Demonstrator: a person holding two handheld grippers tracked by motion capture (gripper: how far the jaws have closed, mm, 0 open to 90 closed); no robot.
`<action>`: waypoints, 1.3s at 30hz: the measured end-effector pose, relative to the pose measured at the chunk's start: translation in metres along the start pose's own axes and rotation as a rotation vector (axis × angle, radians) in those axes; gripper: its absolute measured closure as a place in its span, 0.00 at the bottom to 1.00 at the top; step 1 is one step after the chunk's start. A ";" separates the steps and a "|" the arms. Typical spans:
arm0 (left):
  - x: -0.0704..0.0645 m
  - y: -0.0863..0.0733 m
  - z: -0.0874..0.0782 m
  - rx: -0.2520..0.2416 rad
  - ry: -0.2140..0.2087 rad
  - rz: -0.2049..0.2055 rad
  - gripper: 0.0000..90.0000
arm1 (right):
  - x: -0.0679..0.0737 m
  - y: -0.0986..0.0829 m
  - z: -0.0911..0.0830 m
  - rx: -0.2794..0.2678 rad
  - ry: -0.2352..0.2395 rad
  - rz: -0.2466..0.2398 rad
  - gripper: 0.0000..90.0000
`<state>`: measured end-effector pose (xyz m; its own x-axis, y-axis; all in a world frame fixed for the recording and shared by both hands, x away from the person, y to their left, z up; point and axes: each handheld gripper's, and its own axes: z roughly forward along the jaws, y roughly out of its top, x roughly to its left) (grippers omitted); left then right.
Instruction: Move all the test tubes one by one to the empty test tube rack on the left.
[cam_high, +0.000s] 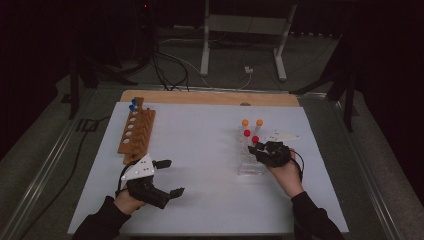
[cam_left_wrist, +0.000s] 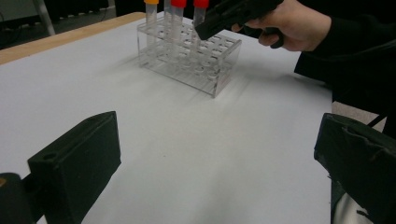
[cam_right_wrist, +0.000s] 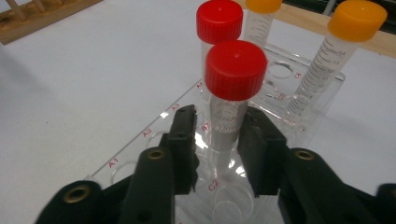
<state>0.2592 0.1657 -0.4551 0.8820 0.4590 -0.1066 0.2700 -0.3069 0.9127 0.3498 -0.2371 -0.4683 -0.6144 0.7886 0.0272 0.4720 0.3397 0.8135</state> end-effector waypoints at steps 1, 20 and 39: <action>0.000 0.000 0.000 0.000 0.002 0.001 0.02 | 0.000 0.000 0.000 0.002 -0.007 -0.004 0.80; 0.002 -0.001 0.000 0.001 0.001 -0.004 0.02 | 0.006 0.013 -0.026 -0.098 -0.049 -0.042 0.83; 0.002 0.000 -0.001 0.001 -0.004 -0.002 0.02 | 0.031 0.027 -0.048 -0.155 0.031 -0.095 0.83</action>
<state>0.2607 0.1675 -0.4544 0.8830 0.4562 -0.1099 0.2721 -0.3069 0.9120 0.3132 -0.2284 -0.4180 -0.6715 0.7400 -0.0383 0.3090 0.3266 0.8932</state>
